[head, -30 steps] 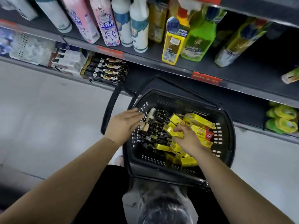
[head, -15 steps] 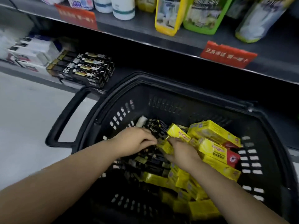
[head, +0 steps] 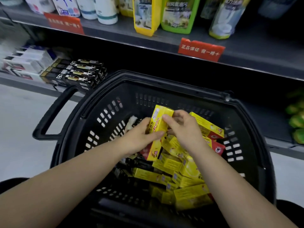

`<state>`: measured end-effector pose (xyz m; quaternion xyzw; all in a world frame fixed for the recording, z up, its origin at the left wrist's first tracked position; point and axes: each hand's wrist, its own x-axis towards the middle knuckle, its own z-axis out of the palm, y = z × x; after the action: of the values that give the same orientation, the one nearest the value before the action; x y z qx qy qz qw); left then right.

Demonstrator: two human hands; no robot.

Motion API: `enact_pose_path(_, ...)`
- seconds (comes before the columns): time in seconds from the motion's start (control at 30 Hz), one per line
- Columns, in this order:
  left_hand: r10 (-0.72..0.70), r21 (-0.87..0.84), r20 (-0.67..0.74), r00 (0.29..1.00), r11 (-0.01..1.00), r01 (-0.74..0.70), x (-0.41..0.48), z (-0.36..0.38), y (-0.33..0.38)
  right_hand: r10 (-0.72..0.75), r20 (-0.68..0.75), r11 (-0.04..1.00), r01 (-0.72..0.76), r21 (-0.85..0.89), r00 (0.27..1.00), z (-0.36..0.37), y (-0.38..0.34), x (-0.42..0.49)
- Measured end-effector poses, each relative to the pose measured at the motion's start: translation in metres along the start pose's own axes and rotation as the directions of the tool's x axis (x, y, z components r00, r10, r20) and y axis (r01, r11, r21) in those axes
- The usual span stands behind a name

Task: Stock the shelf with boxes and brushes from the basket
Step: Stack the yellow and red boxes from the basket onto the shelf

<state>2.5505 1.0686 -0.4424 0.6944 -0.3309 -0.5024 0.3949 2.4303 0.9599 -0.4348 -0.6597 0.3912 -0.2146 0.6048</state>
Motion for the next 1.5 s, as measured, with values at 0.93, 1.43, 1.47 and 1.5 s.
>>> enact_pose_path(0.93,-0.321,-0.352,0.144,0.936,0.867,0.352,-0.034,0.031,-0.014,0.249,0.433,0.387,0.321,-0.865,0.867,-0.071,0.05,-0.056)
enact_pose_path(1.43,-0.182,-0.271,0.112,0.977,0.94,0.207,-0.033,0.052,-0.016,0.057,-0.118,0.937,-0.094,-0.338,0.991,-0.054,0.014,-0.054)
enact_pose_path(1.47,-0.165,-0.226,0.109,0.98,0.956,0.186,-0.034,0.052,-0.015,0.099,-0.104,0.946,-0.126,-0.298,0.99,-0.051,0.012,-0.054)
enact_pose_path(1.5,-0.132,-0.178,0.099,0.986,0.973,0.148,-0.035,0.054,-0.014,0.149,-0.082,0.957,-0.165,-0.24,0.985,-0.047,0.011,-0.055)
